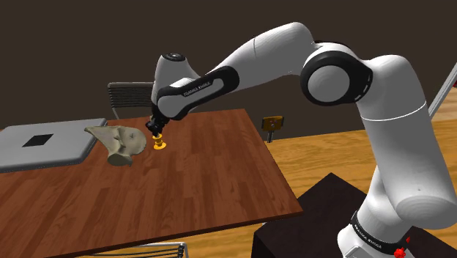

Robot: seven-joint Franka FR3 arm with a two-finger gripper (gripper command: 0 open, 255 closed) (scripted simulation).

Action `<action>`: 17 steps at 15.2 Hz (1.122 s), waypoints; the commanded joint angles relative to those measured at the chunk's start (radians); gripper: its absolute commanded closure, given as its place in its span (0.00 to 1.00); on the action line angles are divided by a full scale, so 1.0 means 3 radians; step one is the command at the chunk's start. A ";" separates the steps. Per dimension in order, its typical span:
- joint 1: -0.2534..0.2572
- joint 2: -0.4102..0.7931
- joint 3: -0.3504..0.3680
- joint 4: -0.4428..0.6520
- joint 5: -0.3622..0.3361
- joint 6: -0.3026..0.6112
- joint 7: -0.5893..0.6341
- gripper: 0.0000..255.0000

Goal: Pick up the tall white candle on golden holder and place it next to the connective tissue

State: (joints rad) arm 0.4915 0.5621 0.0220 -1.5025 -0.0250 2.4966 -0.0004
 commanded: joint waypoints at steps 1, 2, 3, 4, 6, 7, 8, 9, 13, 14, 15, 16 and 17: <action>-0.0001 0.0041 -0.0001 -0.0028 -0.0001 0.0070 0.0000 1.00; -0.0001 0.0059 -0.0002 -0.0046 -0.0002 0.0106 0.0001 1.00; 0.0000 0.0078 -0.0002 -0.0061 -0.0003 0.0140 0.0002 1.00; 0.0000 0.0098 -0.0003 -0.0075 -0.0004 0.0175 0.0002 1.00; 0.0001 0.0141 -0.0005 -0.0099 -0.0005 0.0242 0.0004 1.00; 0.0001 0.0161 -0.0005 -0.0113 -0.0006 0.0275 0.0005 1.00; 0.0002 0.0184 -0.0006 -0.0123 -0.0007 0.0308 0.0006 1.00; 0.0002 0.0207 -0.0007 -0.0132 -0.0008 0.0340 0.0007 1.00; 0.0003 0.0227 -0.0008 -0.0139 -0.0009 0.0368 0.0007 1.00; 0.0003 0.0227 -0.0008 -0.0139 -0.0009 0.0368 0.0007 1.00; 0.0003 0.0227 -0.0008 -0.0139 -0.0009 0.0368 0.0007 1.00; 0.0003 0.0227 -0.0008 -0.0139 -0.0009 0.0368 0.0007 1.00; 0.0003 0.0227 -0.0008 -0.0139 -0.0009 0.0368 0.0007 1.00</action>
State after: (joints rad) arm 0.4922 0.6302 0.0197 -1.5443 -0.0277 2.6069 0.0018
